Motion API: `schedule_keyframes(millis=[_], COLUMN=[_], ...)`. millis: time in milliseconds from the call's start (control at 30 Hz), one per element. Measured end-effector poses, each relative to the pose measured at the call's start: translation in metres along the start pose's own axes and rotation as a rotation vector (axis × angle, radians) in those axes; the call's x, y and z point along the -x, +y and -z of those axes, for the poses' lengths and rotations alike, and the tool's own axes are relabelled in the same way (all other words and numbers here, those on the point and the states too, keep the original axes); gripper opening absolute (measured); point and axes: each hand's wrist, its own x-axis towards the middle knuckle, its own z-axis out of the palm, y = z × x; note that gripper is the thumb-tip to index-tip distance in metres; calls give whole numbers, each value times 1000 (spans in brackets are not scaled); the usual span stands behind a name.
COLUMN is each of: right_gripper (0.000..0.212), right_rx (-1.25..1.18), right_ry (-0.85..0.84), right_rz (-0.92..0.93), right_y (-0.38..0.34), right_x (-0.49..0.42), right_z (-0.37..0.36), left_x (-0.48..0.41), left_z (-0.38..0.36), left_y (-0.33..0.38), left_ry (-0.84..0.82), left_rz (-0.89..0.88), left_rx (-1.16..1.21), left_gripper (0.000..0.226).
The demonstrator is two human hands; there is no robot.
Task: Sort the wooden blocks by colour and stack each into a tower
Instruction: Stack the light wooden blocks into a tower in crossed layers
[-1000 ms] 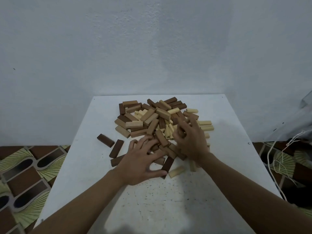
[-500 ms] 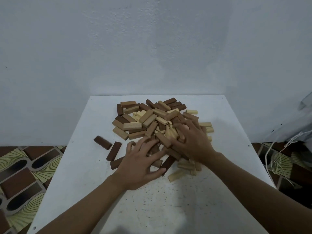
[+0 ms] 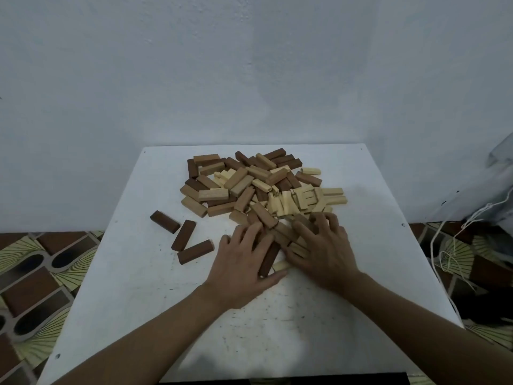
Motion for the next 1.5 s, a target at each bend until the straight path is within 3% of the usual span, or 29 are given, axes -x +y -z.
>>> schedule_keyframes(millis=[167, 300, 467, 567, 700, 767, 833, 933, 1000, 1033, 1133, 1233, 1333, 1500], right_gripper=[53, 29, 28, 39, 22, 14, 25, 63, 87, 89, 65, 40, 28, 16], right_rx=[-20, -212, -318, -322, -443, -415, -350, -402, -405, -363, -279, -352, -387, -548], right_ry=[39, 141, 19, -47, 91, 135, 63, -186, -299, -336, -264, -197, -183, -2], right_rz=[21, 13, 23, 65, -80, -168, -226, -326, -385, -400, -388, -426, -432, -329], right_y=[5, -9, -29, -32, -13, 4, 21, 36, 36, 32, 14, 3, 4, -10], right_x=[-16, -50, -112, -132, -155, -171, -189, -219, -233, -236, -236, -234, -236, -235], right_z=[0, 2, 4, 10, 14, 7, -3, -17, -25, -29, -38, -44, -46, -48], left_x=[-11, -28, -54, -75, -102, -119, -138, -168, -184, -190, -200, -201, -202, -205], left_z=[-5, -5, 7, 17, 28, 28, 27, 29, 26, 23, 7, -5, -8, -9], left_y=[-9, -31, -64, -88, -123, -137, -146, -155, -155, -152, -137, -124, -121, -116], left_ry=[106, 183, 213, 233, 230, 198, 99, -154, -304, -356, -317, -184, -135, 59], left_rz=[-95, -144, -23, 18, 197, 322, 424, 531, 538, 520, 492, 456, 505, 524], left_rx=[16, 5, 181, 263, 366, 419, 343, 282, 265, 219, 153, 168, 160, 296], left_gripper=[38, 32, 32, 36, 24, 34, 50, 71, 83, 86, 83, 62, 51, 25])
